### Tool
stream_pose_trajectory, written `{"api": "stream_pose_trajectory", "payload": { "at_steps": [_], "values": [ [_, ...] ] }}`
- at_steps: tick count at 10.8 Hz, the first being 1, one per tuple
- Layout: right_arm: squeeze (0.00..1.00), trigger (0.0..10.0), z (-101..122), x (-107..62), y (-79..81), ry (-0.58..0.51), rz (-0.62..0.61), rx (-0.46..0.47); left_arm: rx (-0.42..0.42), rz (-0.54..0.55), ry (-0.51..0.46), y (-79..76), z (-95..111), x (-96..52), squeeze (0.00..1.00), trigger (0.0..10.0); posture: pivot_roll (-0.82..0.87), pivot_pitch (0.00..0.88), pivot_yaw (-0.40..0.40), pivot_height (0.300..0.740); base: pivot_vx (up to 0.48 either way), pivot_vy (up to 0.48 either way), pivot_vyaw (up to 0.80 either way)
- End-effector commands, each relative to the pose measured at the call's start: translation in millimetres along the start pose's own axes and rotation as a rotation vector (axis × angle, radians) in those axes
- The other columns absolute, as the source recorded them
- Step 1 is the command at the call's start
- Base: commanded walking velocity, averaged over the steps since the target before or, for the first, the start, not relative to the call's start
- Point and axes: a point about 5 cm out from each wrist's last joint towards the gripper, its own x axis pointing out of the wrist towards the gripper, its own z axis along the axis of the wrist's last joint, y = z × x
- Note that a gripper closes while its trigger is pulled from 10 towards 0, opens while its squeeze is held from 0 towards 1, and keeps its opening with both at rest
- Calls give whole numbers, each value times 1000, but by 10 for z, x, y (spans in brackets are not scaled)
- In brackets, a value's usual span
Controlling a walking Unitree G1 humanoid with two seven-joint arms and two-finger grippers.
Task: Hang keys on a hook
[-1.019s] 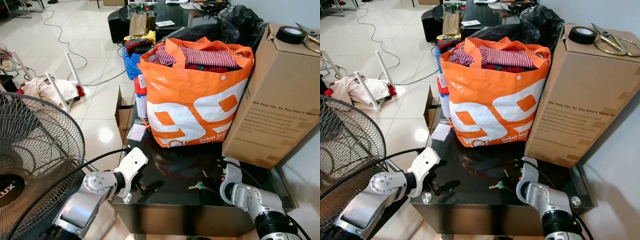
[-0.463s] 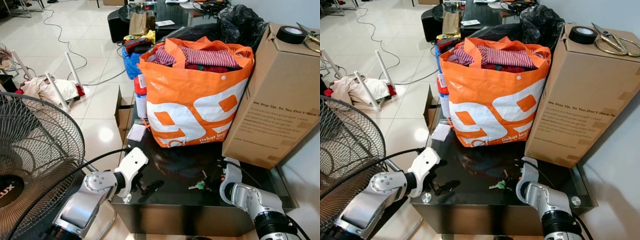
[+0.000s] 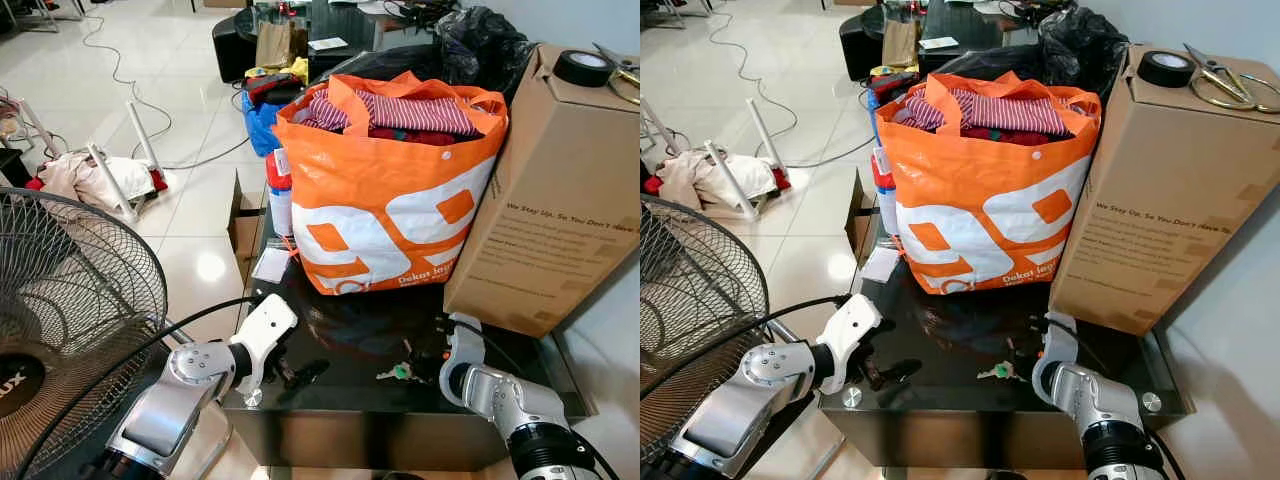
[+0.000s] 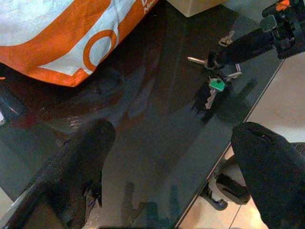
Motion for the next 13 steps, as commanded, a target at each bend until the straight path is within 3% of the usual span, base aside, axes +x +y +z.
{"api": "stream_pose_trajectory", "payload": {
  "at_steps": [1,2,3,4,5,6,7,8,9,11,12,13],
  "values": [
    [0,0,33,-17,6,-30,15,13,16,3,-3,9,23,-2,0,10000,-84,0,15,740,0,0,0],
    [0,0,47,-14,12,-37,14,-3,17,2,-2,5,21,-1,0,10000,-84,0,16,740,0,0,0],
    [0,7412,61,-3,22,-52,4,-26,19,1,-2,5,20,-1,0,10000,-81,0,16,740,0,0,0],
    [510,10000,67,2,46,-57,8,-24,21,2,-1,6,19,-2,0,10000,-81,0,17,740,0,0,0],
    [671,10000,67,1,45,-56,2,-27,22,2,-1,7,19,-3,0,10000,-81,0,17,740,0,0,0],
    [624,6745,67,4,27,-61,-17,-28,24,2,-1,7,20,-4,0,10000,-81,0,19,740,0,0,0],
    [584,6745,65,5,16,-62,-24,-28,25,1,-1,7,19,-4,0,10000,-83,0,19,740,0,0,0],
    [0,1294,63,6,13,-64,-24,-26,27,0,-1,4,22,-4,0,10000,-84,0,20,740,0,0,0],
    [0,0,56,7,11,-64,-22,-21,28,-1,-2,3,23,-4,0,10000,-85,0,21,740,0,0,0],
    [0,0,49,7,7,-62,-25,-17,28,-2,-1,-1,26,-2,0,10000,-85,0,22,740,0,0,0],
    [0,3176,41,8,-1,-59,-33,-21,28,-2,-1,-1,24,0,0,10000,-86,0,22,740,0,0,0],
    [12,10000,39,6,-8,-58,-37,-19,28,-2,0,-2,21,0,0,10000,-87,0,22,740,0,0,0]
  ]
}}
